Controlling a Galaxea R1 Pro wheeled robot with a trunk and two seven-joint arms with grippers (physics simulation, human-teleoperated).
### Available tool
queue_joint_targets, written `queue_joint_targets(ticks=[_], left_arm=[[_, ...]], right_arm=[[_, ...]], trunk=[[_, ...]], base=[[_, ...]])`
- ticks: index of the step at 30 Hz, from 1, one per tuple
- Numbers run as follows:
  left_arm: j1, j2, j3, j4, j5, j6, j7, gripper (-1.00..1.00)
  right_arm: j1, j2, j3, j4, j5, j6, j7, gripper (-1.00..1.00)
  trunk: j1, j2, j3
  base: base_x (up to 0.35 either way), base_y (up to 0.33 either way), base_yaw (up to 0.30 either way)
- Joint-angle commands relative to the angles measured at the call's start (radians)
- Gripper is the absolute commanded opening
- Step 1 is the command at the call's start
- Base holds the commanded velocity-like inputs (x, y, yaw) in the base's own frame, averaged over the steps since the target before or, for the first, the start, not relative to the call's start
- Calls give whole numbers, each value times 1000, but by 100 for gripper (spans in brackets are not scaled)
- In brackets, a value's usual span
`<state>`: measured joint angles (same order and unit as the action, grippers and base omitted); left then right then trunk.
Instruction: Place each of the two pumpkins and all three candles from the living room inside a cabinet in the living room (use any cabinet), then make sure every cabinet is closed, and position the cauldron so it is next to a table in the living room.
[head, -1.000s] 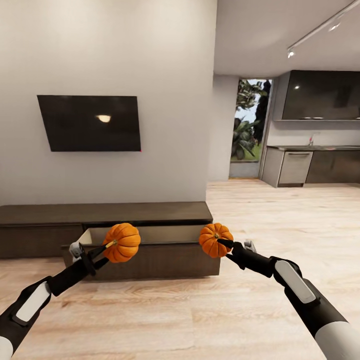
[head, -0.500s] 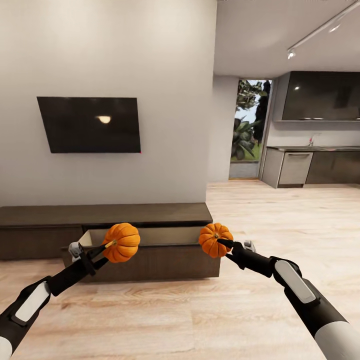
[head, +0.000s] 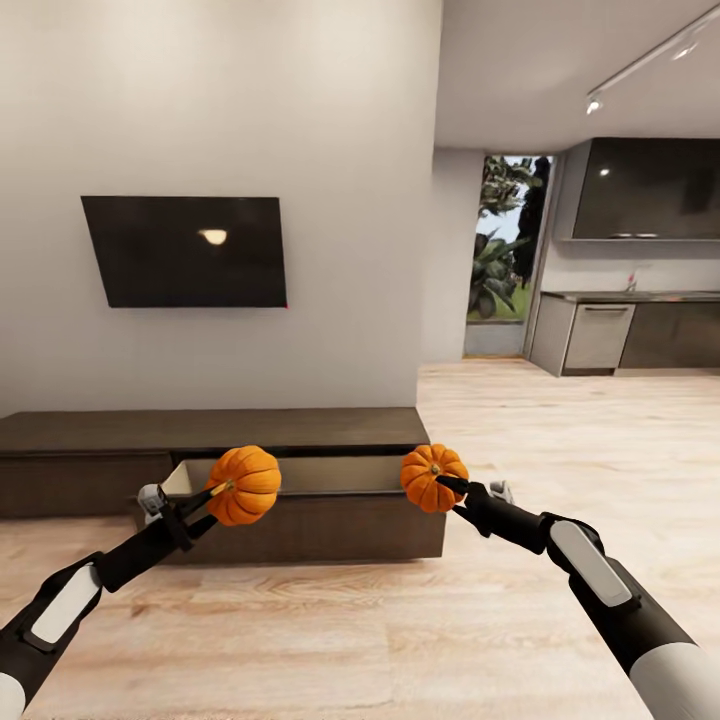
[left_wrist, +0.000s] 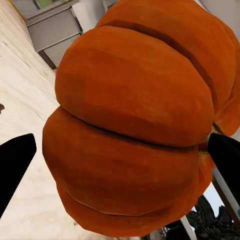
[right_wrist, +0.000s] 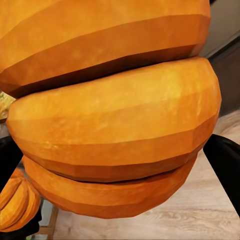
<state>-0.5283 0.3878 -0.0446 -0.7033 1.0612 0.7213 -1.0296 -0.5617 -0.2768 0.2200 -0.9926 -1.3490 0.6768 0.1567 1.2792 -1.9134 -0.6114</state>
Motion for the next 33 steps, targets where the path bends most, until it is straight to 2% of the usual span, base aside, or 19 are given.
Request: queue_joint_targets(ticks=[1,14,25,27,33], left_arm=[[-1,1,-5,1,8,6,0,-100],[-1,-1,-7,-1,7,6,3,-100],[-1,-1,-55,-21,6,6,3,-100],[-1,-1,-74,-34,7,6,3,-100],[-1,-1,-167,-150,8,7,8,-100]], right_arm=[[-1,-1,1,0,1,1,3,-100],[-1,-4,1,2,-1,0,4,-100],[-1,-6,1,2,-2,0,6,-100],[-1,-5,1,2,0,-1,6,-100],[-1,-2,1,-2,4,-3,20,-100]], trunk=[[-4,7,1],[-54,98,21],[-96,175,38],[-104,189,41],[-127,231,54]], base=[[0,0,90],[0,0,91],[0,0,-32],[0,0,-124],[0,0,-83]])
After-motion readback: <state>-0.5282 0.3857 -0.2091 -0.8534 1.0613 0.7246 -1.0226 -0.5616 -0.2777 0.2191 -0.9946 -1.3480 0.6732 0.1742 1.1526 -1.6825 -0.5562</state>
